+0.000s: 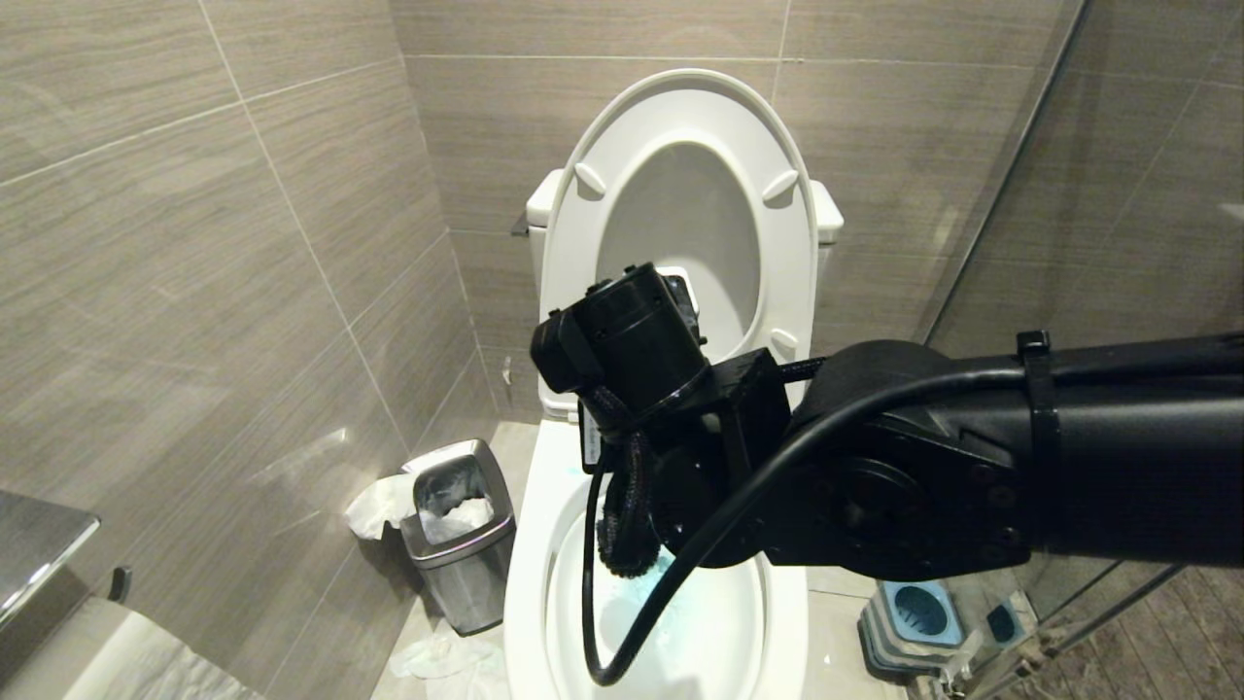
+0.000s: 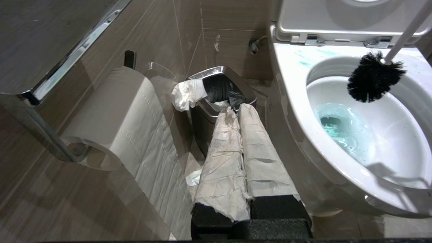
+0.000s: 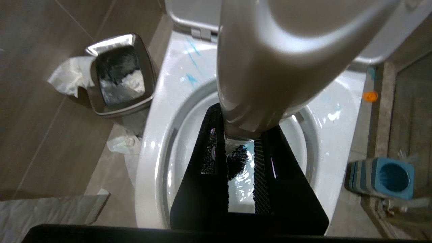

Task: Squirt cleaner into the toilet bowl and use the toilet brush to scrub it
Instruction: Scrub the toilet bowl

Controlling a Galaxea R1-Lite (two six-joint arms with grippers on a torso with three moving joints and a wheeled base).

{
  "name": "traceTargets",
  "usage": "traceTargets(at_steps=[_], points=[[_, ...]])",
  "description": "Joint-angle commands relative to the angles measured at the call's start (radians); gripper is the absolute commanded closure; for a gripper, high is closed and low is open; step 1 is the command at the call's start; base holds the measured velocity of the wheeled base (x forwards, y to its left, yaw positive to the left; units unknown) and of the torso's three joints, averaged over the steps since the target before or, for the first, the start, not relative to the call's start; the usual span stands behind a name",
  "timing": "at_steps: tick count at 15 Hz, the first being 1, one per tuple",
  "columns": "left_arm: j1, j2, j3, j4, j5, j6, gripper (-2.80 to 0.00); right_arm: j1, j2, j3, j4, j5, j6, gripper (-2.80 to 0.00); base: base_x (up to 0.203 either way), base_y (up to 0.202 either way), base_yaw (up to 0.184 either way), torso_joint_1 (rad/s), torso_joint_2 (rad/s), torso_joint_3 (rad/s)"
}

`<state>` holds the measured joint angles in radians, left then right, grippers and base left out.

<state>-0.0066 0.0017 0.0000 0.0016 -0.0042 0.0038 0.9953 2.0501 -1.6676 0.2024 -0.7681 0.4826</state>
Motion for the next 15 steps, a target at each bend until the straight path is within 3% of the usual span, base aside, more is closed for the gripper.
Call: traceTargets(at_steps=[1,3,8,15], points=[[-0.001,0.000,0.000,0.000,0.001,0.000,0.00,-0.001,0.020,0.086,0.001,-0.006,0.082,0.00,0.000,0.000,0.000,0.000,0.00,0.000],[0.000,0.000,0.000,0.000,0.001,-0.001,0.00,-0.001,0.014,0.076,0.000,-0.009,0.112,0.00,0.000,0.000,0.000,0.000,0.00,0.000],[0.000,0.000,0.000,0.000,0.000,-0.001,0.00,-0.023,-0.156,0.064,0.006,-0.013,0.100,0.00,0.000,0.000,0.000,0.000,0.00,0.000],[0.000,0.000,0.000,0.000,0.000,0.001,0.00,-0.266,-0.317,-0.057,0.044,-0.036,-0.063,0.00,0.000,0.000,0.000,0.000,0.00,0.000]])
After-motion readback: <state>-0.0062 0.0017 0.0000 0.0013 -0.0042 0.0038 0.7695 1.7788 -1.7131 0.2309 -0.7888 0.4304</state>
